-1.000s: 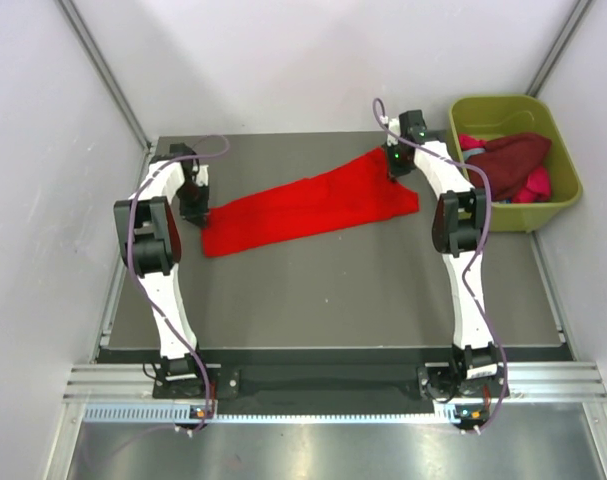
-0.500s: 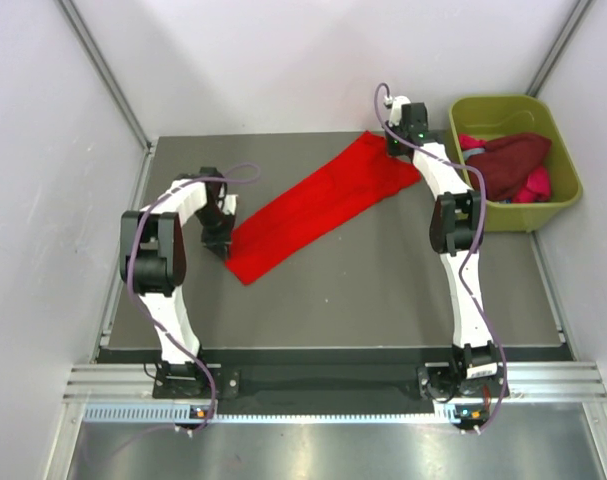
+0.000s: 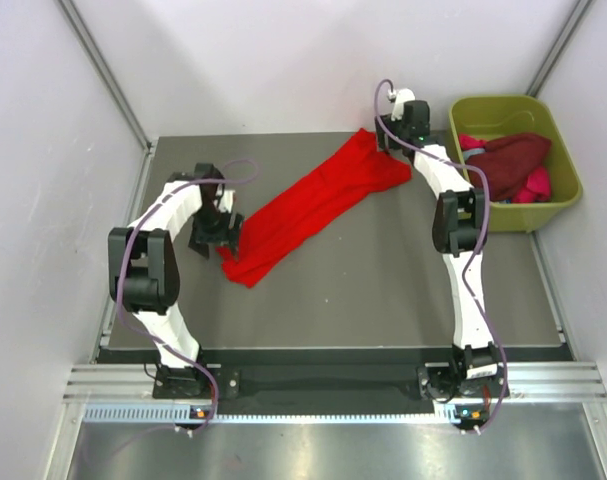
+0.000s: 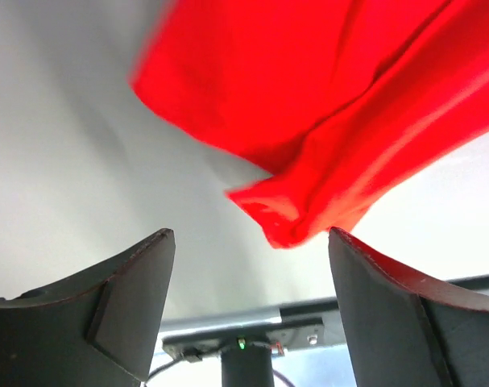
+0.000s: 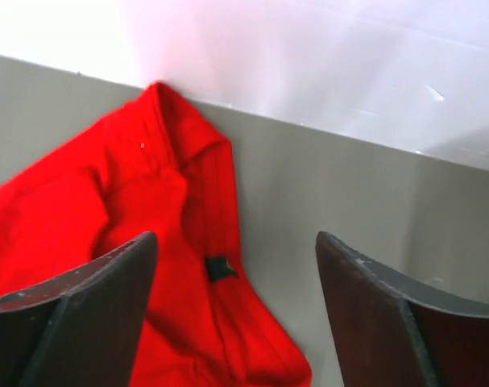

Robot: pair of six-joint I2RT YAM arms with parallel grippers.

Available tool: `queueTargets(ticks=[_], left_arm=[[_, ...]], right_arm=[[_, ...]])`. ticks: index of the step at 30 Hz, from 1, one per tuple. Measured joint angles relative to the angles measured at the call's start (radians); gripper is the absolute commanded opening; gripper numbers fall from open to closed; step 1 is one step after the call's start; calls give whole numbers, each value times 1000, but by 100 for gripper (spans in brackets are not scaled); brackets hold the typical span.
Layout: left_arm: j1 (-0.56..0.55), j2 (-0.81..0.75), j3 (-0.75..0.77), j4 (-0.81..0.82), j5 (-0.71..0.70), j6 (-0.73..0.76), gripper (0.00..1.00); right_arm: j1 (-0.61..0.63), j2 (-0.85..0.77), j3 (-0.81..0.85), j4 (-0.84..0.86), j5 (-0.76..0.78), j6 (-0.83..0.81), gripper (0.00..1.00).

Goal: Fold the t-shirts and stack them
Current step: Fold the tshirt

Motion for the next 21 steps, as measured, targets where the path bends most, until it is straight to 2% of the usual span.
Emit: queueTargets(ticks=[4,9,14,16,21], left_arm=[[0,6,138,11,-7,7,81],[3,100,373,29,-11,20,79],[6,163,409,40,-2,19,75],[6,190,411,40,2,19,71],[6,260,438,35,18,19,68]], right_arm=[[0,-51,-55,-4,1,0,82],[0,-177,-168,-14,-41,18,81],[0,-269,-247,-34,-142,67,75],[1,-273,-253,-55,-179,80,70],[3,-252,-267,-105,-235,101,68]])
